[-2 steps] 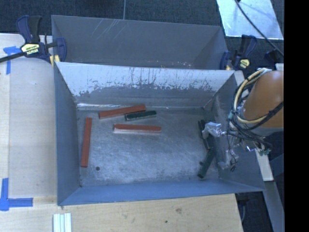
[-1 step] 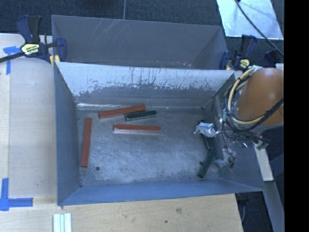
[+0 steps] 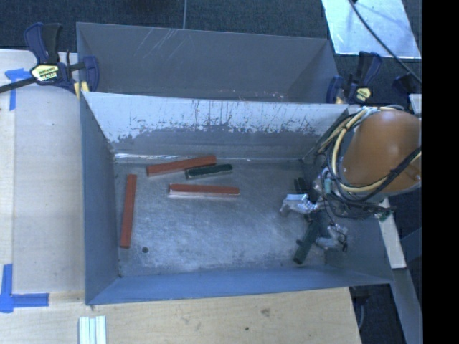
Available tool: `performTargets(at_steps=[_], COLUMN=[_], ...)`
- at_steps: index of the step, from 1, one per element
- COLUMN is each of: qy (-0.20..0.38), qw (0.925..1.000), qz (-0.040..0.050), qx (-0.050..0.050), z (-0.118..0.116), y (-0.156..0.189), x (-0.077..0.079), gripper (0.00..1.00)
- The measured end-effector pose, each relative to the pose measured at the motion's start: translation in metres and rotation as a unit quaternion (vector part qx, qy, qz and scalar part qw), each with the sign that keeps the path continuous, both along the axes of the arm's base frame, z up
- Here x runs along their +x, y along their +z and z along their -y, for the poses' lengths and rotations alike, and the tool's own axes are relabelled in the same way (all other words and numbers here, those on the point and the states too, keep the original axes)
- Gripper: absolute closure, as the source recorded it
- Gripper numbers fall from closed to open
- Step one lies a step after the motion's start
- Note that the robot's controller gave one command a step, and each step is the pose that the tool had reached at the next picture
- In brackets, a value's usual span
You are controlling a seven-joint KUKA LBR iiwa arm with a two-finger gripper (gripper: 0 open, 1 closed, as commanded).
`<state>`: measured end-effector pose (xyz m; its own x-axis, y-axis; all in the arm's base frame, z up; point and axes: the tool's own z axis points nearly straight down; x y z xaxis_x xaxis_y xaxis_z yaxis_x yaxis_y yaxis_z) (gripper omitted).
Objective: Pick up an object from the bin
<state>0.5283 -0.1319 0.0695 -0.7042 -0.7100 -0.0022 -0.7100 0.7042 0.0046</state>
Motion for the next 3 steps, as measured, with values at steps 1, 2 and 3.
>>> performTargets(at_steps=[1,2,3], qy=[0.000,0.000,-0.001], qw=[1.0000,1.0000,1.0000], qz=[0.0003,0.0007,0.0065], qx=[-0.001,-0.002,-0.004], z=[-0.001,0.000,0.000], y=[0.000,0.000,0.091], x=[0.000,0.001,0.004], gripper=[0.00,1.00,1.00])
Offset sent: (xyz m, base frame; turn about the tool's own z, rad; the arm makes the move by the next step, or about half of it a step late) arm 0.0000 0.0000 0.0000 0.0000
